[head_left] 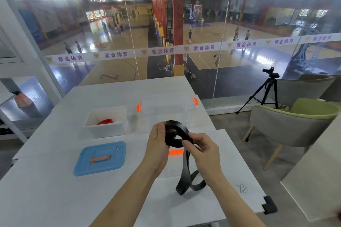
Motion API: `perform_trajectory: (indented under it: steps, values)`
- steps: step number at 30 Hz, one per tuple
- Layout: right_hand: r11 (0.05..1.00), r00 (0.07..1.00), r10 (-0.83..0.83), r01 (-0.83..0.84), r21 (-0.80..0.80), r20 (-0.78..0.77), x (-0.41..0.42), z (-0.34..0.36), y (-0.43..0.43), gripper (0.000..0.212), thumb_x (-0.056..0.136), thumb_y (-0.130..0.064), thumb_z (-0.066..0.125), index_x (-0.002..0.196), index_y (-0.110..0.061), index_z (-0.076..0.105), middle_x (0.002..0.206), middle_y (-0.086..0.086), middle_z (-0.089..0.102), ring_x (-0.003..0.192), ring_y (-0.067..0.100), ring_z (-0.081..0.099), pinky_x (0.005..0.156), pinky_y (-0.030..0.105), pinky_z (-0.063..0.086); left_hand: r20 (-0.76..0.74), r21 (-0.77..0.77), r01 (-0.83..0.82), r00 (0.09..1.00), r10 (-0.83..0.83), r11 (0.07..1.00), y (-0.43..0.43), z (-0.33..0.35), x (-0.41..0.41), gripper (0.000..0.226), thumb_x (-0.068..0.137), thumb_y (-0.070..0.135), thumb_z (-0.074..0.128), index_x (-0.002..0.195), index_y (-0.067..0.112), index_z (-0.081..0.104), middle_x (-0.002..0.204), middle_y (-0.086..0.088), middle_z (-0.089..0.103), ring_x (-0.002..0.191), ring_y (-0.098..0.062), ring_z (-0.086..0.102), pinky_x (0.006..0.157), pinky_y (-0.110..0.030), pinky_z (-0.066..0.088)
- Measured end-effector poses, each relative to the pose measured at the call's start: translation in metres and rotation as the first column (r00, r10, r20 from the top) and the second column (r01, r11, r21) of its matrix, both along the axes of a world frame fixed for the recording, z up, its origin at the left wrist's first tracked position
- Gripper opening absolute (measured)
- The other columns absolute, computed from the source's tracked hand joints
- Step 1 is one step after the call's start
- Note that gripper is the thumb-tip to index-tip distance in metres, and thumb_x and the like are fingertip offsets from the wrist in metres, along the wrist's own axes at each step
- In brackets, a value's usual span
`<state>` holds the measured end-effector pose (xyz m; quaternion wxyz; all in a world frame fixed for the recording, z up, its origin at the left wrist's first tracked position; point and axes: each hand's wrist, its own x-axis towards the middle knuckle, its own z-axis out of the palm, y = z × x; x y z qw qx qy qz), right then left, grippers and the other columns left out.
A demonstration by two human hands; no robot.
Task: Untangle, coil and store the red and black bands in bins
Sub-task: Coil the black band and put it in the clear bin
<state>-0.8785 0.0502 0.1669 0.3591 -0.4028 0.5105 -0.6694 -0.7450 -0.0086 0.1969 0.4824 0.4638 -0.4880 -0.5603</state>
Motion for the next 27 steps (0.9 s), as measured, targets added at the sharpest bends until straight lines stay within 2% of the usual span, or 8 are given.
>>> perform_trajectory:
  steps: [3,6,11,13,17,20,23,27]
  values:
    - [1.000,1.000,-0.018,0.018,-0.002,-0.013,-0.009,0.004,-0.003,0.026,0.087,0.003,0.080,0.093,-0.022,0.079,0.096,-0.006,0.080,0.094,0.011,0.076,0.083,0.019,0.058,0.147,-0.109,0.099,0.986,-0.083,0.989,-0.006,-0.008,0.010,0.030,0.112,0.032,0.032,0.127,0.026,0.057,0.123,0.003,0.067,0.114,-0.009,0.066,0.107,-0.040,0.052]
    - [1.000,0.997,-0.011,0.012,0.014,-0.082,-0.015,0.007,-0.005,0.029,0.087,0.002,0.081,0.094,-0.026,0.080,0.098,-0.011,0.081,0.095,0.011,0.077,0.085,0.021,0.059,0.343,-0.237,0.204,0.932,-0.115,0.950,-0.011,-0.006,0.018,0.028,0.111,0.029,0.036,0.133,0.037,0.053,0.123,0.012,0.063,0.116,-0.004,0.061,0.105,-0.028,0.047]
    - [0.998,0.976,0.059,-0.055,0.027,-0.208,-0.018,0.012,-0.005,0.028,0.087,-0.002,0.081,0.101,-0.026,0.082,0.103,-0.013,0.082,0.098,0.010,0.077,0.090,0.023,0.059,0.678,-0.288,0.505,0.708,-0.200,0.814,-0.015,0.005,0.020,0.035,0.109,0.028,0.040,0.144,0.034,0.047,0.127,0.016,0.051,0.118,0.001,0.053,0.103,-0.021,0.042]
    - [0.999,0.979,0.047,-0.047,0.005,-0.197,-0.018,0.014,-0.005,0.027,0.087,-0.001,0.082,0.099,-0.025,0.081,0.102,-0.012,0.082,0.097,0.011,0.077,0.088,0.022,0.059,0.715,-0.272,0.519,0.672,-0.191,0.810,-0.015,0.007,0.018,0.033,0.110,0.029,0.037,0.141,0.033,0.047,0.125,0.015,0.049,0.114,0.003,0.052,0.102,-0.023,0.042]
    - [1.000,0.996,0.006,-0.007,-0.016,-0.086,-0.014,0.014,-0.004,0.020,0.084,0.001,0.084,0.089,-0.018,0.079,0.101,-0.005,0.082,0.095,0.015,0.079,0.088,0.029,0.061,0.560,-0.289,0.389,0.810,-0.175,0.875,-0.009,0.006,0.012,0.023,0.110,0.024,0.037,0.121,0.034,0.054,0.121,0.014,0.056,0.107,0.000,0.057,0.093,-0.022,0.044]
    - [0.999,1.000,-0.001,0.000,-0.040,-0.026,-0.013,0.015,-0.004,0.019,0.085,0.004,0.082,0.093,-0.014,0.078,0.102,-0.002,0.082,0.100,0.017,0.078,0.093,0.031,0.061,0.370,-0.312,0.241,0.922,-0.116,0.919,0.002,0.006,0.006,0.025,0.110,0.017,0.037,0.123,0.026,0.056,0.123,0.006,0.061,0.104,0.001,0.059,0.087,-0.011,0.043]
    - [0.998,0.999,0.046,-0.046,-0.043,0.018,-0.013,0.015,-0.003,0.023,0.085,0.007,0.080,0.101,-0.010,0.075,0.099,0.001,0.081,0.097,0.018,0.079,0.092,0.029,0.062,0.226,-0.295,0.151,0.970,-0.085,0.943,0.007,0.010,0.003,0.027,0.111,0.016,0.035,0.125,0.023,0.057,0.122,0.006,0.063,0.110,0.002,0.058,0.085,-0.003,0.042]
    - [0.996,0.997,0.073,-0.073,-0.057,0.003,-0.010,0.012,-0.001,0.029,0.088,0.008,0.077,0.107,-0.013,0.073,0.102,0.003,0.079,0.101,0.015,0.077,0.088,0.022,0.059,0.128,-0.250,0.109,0.989,-0.079,0.962,0.009,0.012,0.001,0.028,0.112,0.027,0.032,0.125,0.032,0.056,0.121,0.013,0.064,0.110,0.005,0.060,0.086,-0.006,0.046]
